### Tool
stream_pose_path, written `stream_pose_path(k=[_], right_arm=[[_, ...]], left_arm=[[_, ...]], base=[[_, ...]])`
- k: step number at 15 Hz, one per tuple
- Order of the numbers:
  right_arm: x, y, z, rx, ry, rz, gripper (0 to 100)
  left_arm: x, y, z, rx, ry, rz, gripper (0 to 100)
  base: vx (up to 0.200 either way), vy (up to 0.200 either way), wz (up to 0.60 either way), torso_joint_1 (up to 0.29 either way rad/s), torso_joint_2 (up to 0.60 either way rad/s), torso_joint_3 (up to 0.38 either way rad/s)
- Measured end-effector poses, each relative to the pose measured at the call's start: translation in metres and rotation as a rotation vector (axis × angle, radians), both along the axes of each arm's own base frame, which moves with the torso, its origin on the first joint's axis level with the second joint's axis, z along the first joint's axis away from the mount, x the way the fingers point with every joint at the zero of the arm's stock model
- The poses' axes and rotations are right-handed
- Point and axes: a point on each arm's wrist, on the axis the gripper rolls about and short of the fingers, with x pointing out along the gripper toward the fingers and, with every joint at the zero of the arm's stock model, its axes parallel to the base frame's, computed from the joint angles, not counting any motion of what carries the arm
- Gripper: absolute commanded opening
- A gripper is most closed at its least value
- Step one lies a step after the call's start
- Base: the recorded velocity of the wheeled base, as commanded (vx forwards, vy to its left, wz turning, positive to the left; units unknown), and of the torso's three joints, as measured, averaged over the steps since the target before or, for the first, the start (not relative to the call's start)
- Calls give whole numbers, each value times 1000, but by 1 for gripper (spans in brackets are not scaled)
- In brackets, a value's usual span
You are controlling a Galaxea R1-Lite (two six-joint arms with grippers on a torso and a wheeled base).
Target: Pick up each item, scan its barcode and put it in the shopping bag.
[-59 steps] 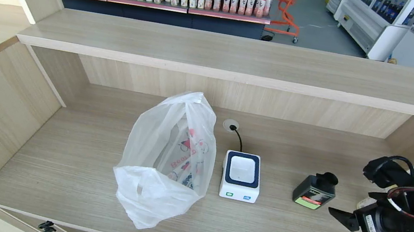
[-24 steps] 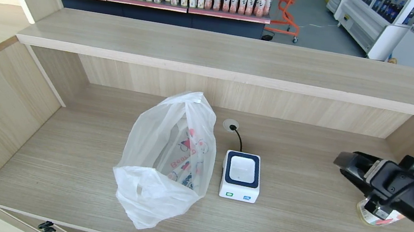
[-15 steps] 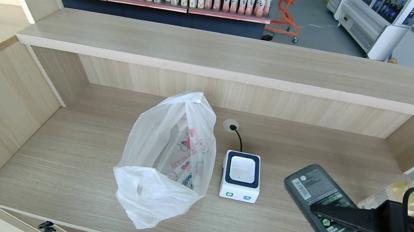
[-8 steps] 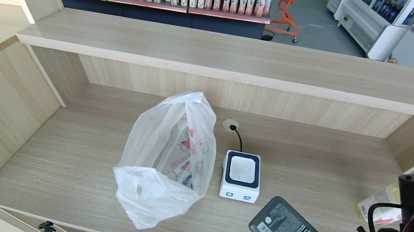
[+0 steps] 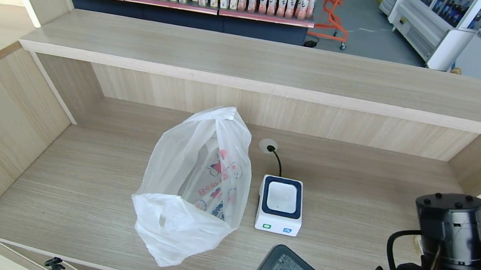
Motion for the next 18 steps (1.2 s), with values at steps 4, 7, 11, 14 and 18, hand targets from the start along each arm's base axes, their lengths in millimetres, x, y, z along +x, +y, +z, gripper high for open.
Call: stream_pose_path(k=[4,7,11,14,18], right_arm=[[0,-2,3,18,-30,-7,0],[0,-5,4,34,-58,-19,0],[-2,-7,5,39,-65,-23,0],[-3,-9,7,36,-24,-38,0],[9,-18,34,34,518,-237,0]], left_arm=[[0,0,0,0,0,0,100],[0,0,0,0,0,0,100],[0,0,0,0,0,0,100],[0,0,0,0,0,0,100],[0,0,0,0,0,0,100]], base=[[0,0,0,0,0,0],[0,0,0,0,0,0],[0,0,0,0,0,0],[0,0,0,0,0,0],[0,0,0,0,0,0]])
